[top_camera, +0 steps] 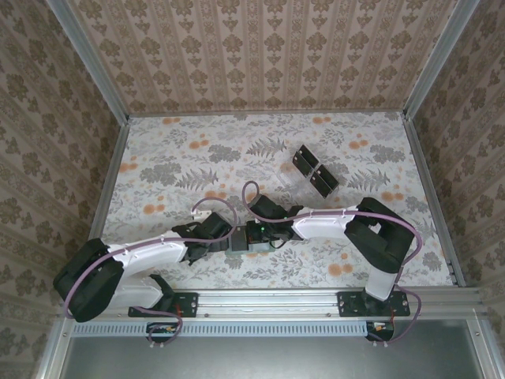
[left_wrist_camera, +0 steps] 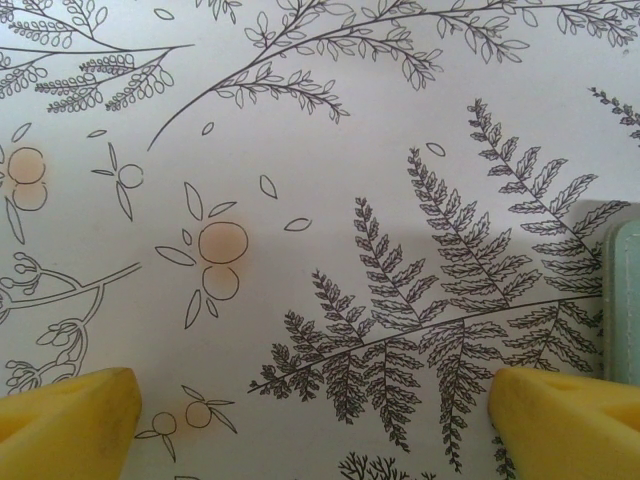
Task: Put the credit cards into the card holder
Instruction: Insert the credit card into the card slot.
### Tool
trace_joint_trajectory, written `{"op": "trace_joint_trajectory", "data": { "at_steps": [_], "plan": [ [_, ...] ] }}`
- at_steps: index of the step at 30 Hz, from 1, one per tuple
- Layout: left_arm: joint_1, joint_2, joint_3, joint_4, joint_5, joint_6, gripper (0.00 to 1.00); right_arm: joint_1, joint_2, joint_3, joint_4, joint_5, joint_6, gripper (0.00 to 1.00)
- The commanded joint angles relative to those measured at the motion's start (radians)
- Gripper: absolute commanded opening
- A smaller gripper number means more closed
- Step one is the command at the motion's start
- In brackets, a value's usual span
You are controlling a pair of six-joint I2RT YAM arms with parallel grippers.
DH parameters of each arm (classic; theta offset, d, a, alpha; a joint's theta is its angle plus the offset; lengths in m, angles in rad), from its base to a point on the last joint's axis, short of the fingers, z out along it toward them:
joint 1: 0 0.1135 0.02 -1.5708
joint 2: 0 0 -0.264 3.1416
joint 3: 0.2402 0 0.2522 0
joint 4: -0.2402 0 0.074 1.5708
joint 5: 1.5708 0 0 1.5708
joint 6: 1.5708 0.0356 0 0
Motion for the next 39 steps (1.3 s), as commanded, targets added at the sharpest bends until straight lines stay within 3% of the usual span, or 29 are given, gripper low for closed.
{"op": "trace_joint_trajectory", "data": {
  "at_steps": [1, 22, 29, 33, 39],
  "plan": [
    [0.005, 0.018, -0.010, -0.006, 0.007, 0.024, 1.00, 0.007, 0.014, 0.013, -0.032, 0.025, -0.012, 0.00],
    [0.004, 0.030, -0.005, 0.007, 0.016, 0.025, 1.00, 0.013, 0.046, 0.004, 0.062, -0.058, 0.028, 0.00],
    [0.003, 0.006, 0.000, -0.018, 0.012, 0.025, 1.00, 0.009, -0.042, 0.007, 0.046, -0.051, 0.014, 0.01],
    [0.004, -0.028, 0.010, -0.046, 0.003, 0.028, 1.00, 0.005, -0.139, 0.013, 0.008, -0.027, -0.002, 0.27],
    [0.011, -0.094, 0.028, -0.105, -0.008, 0.036, 1.00, -0.002, -0.299, -0.006, -0.099, 0.075, -0.028, 0.40]
  ]
}}
